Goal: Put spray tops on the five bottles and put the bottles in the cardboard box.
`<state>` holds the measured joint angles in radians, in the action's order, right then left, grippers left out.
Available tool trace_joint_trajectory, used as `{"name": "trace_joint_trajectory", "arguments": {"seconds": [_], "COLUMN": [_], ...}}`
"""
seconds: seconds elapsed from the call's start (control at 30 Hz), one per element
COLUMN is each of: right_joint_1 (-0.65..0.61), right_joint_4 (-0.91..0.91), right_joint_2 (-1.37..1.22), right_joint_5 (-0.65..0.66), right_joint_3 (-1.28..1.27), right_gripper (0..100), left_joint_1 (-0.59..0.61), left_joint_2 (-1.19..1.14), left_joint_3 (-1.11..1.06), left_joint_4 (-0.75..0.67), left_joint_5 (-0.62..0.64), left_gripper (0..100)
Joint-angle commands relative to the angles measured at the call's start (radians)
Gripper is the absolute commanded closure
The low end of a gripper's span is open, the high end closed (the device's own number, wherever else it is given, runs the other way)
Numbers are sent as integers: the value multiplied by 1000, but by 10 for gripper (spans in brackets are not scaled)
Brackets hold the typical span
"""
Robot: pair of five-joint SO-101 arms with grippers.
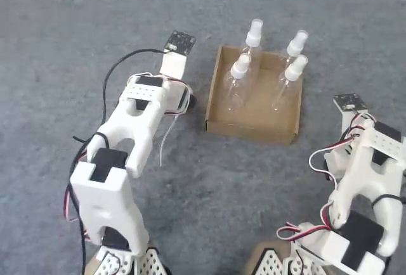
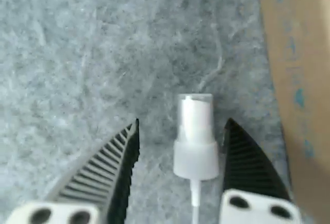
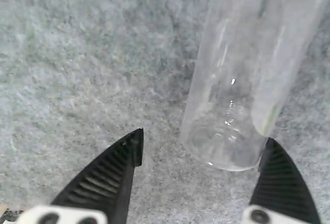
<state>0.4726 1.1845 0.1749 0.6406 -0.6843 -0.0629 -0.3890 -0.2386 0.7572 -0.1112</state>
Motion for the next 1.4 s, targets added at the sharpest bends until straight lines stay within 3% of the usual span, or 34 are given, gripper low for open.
{"name": "trace_joint_trajectory", "arguments": {"seconds": [0.0,0.37,0.7,0.97,1.13,1.37], "right_joint_1": [-12,-12,-8,-7,-5,-8], "right_joint_4": [8,7,10,10,8,4], "right_joint_2": [15,15,15,15,15,15], "right_joint_5": [5,9,11,11,11,12], "right_joint_3": [6,6,6,6,6,6], "right_gripper": [698,698,698,698,698,698], "left_joint_1": [-2,-43,-44,-5,15,-52], "left_joint_2": [26,-55,-60,189,420,606], "left_joint_3": [58,170,177,156,-31,-390], "left_joint_4": [6,84,155,434,506,345], "left_joint_5": [-11,-12,-12,-6,-11,-6], "left_gripper": [768,776,993,991,991,990]}}
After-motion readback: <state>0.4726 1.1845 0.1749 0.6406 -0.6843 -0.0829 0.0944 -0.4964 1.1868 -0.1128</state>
